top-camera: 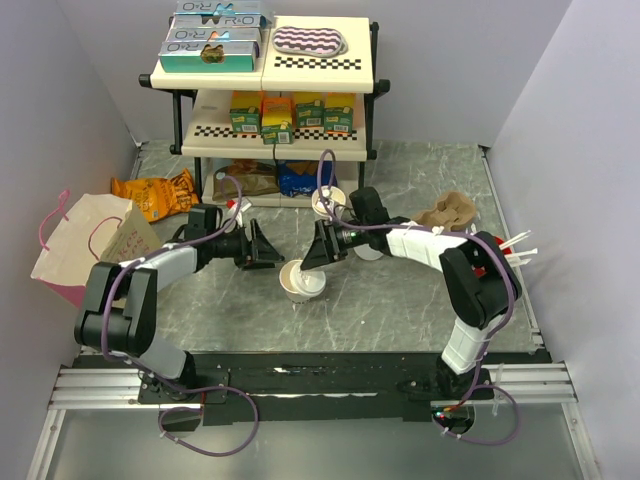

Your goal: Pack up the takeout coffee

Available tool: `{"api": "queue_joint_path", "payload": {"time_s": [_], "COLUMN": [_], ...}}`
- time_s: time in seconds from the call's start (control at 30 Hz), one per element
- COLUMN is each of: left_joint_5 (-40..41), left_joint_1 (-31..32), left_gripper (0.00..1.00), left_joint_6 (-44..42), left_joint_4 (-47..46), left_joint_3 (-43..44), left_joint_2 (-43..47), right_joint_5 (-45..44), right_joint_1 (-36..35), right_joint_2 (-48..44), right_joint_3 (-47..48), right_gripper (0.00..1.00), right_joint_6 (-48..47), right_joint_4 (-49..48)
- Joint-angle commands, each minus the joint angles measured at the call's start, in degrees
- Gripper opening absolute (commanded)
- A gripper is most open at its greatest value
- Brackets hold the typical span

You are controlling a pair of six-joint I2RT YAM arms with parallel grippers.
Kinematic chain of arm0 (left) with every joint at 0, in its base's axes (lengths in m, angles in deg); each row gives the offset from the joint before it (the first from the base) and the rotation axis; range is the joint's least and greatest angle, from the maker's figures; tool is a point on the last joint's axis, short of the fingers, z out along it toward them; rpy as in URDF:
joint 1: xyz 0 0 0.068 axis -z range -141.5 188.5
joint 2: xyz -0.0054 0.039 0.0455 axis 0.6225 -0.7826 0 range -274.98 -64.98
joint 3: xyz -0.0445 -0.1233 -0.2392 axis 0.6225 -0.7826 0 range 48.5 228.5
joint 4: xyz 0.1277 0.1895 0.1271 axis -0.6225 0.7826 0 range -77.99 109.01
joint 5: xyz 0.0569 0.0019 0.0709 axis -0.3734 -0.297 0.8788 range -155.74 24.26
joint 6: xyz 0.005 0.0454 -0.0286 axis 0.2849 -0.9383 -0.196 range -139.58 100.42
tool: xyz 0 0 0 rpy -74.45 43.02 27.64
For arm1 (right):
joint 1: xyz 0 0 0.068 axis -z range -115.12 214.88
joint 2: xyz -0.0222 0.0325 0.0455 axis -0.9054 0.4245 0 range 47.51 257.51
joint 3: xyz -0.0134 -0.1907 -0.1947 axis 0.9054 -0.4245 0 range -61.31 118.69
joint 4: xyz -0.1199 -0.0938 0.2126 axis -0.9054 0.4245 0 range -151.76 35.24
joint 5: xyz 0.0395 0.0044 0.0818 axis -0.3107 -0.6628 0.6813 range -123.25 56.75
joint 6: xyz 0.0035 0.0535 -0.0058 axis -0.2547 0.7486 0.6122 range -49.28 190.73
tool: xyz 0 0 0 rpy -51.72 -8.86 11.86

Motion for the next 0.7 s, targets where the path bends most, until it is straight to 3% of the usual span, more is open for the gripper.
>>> {"api": "queue_joint_path", "payload": {"time_s": [0.0, 0.33, 0.67], "left_joint_5": [-0.49, -0.57, 1.62], "left_joint_1": [-0.57, -0.75, -3.03], "left_gripper": [0.76, 0.76, 0.75], "left_joint_6": [0.77, 0.59, 2.35], "left_joint_4": [-2.61, -2.52, -3.67], "left_joint_3": [-0.88, -1.50, -2.29], "left_joint_2": [2.66, 2.49, 3.37], "right_joint_5": [-3.62, -12.07, -11.81], "right_joint_1": [-1.27, -1.88, -4.69], "right_joint_2": [0.70, 1.23, 2.54], "right_joint_3": [3.16, 8.96, 10.37], "right_gripper": [0.67, 0.64, 0.63], "right_joint_6": [-3.37, -8.46, -8.99], "right_joint_4": [2.55, 10.46, 12.48]}}
